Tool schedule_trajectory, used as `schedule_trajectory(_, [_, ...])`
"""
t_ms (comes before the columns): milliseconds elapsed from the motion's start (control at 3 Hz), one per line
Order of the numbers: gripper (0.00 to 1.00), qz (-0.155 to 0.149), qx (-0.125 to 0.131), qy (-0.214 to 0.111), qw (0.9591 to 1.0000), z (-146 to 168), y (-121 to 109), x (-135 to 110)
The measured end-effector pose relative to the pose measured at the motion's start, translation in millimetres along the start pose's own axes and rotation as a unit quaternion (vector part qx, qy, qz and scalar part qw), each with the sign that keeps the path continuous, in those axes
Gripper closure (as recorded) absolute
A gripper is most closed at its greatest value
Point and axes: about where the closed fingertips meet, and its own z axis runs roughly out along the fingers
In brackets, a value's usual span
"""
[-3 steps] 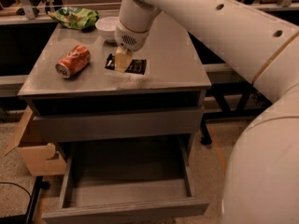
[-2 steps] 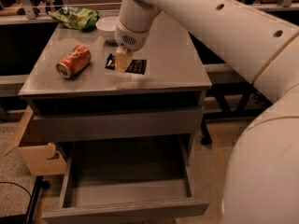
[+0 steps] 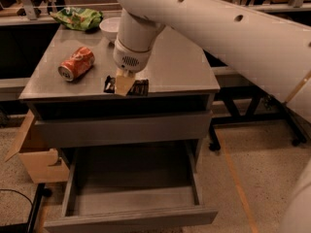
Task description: Place rxbar chocolate into middle drawer
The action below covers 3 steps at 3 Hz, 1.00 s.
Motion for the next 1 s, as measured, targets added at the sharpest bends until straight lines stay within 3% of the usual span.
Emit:
schedule_trajectory(667, [1.0, -0.019, -0.079, -0.022, 0.9965, 67, 73, 18])
schedule_trajectory(1000, [1.0, -0.001, -0.084, -0.054, 0.995, 122, 89, 38])
